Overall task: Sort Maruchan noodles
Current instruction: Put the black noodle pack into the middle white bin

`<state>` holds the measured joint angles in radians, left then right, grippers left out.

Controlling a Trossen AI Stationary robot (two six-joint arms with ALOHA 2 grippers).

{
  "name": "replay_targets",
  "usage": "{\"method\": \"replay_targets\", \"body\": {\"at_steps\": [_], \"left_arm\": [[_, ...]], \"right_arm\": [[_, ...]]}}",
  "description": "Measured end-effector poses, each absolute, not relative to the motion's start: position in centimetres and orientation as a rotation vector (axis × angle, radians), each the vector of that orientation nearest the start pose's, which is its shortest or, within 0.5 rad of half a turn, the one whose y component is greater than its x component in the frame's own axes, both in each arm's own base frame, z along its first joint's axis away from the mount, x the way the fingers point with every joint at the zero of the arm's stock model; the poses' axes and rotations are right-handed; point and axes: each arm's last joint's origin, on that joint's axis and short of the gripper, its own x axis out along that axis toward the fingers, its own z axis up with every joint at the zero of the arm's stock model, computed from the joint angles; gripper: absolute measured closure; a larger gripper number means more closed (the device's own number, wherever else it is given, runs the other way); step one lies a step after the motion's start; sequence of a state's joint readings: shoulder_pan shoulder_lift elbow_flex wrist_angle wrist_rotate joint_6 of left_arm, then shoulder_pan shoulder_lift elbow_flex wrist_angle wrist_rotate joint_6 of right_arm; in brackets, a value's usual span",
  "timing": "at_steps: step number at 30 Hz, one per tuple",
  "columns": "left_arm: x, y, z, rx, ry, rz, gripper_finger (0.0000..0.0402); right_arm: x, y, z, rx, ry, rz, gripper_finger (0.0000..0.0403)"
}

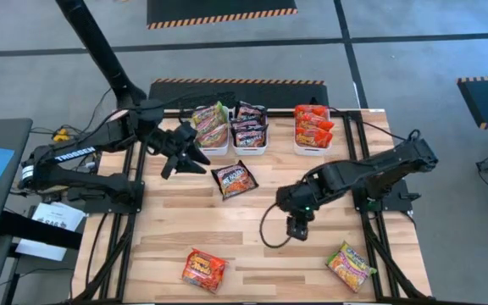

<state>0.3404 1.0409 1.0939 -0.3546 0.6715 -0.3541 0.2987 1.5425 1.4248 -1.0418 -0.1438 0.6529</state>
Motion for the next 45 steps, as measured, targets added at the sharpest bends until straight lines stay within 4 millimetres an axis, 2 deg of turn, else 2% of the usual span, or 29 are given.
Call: {"method": "replay_targets", "body": {"at_steps": [6, 17, 22, 24, 26, 28, 30, 39, 45], "left_arm": [[21.2, 4.6, 37.7, -0.502, 0.326, -0.220, 0.0220], [21.4, 4.8, 37.7, -0.495, 0.295, -0.035, 0.0220], [21.4, 5.0, 37.8, -0.479, 0.269, 0.026, 0.0220], [21.5, 5.0, 37.9, -0.473, 0.250, 0.038, 0.0220], [21.5, 5.1, 38.1, -0.467, 0.229, 0.036, 0.0220], [21.5, 5.1, 38.2, -0.464, 0.217, 0.039, 0.0220], [21.6, 5.2, 38.4, -0.460, 0.201, 0.039, 0.0220], [22.0, 5.5, 38.1, -0.466, 0.218, 0.052, 0.0220], [22.5, 5.7, 37.5, -0.475, 0.249, 0.058, 0.0220]], "right_arm": [[30.6, 6.5, 29.7, 0.314, 1.085, 0.053, 0.0164], [33.5, -0.1, 31.3, -0.021, 0.761, 0.109, 0.0164], [35.0, -2.6, 29.7, -0.061, 0.756, 0.073, 0.0164], [36.3, -3.1, 29.2, -0.089, 0.704, 0.067, 0.0164], [36.6, -3.6, 28.2, -0.085, 0.737, 0.061, 0.0164], [38.0, -3.9, 27.7, -0.090, 0.670, 0.056, 0.0164], [38.1, -4.3, 26.7, -0.103, 0.720, 0.057, 0.0164], [41.0, -4.6, 21.9, -0.137, 0.775, 0.082, 0.0164], [41.7, -4.7, 19.3, -0.127, 0.847, 0.089, 0.0164]]}}
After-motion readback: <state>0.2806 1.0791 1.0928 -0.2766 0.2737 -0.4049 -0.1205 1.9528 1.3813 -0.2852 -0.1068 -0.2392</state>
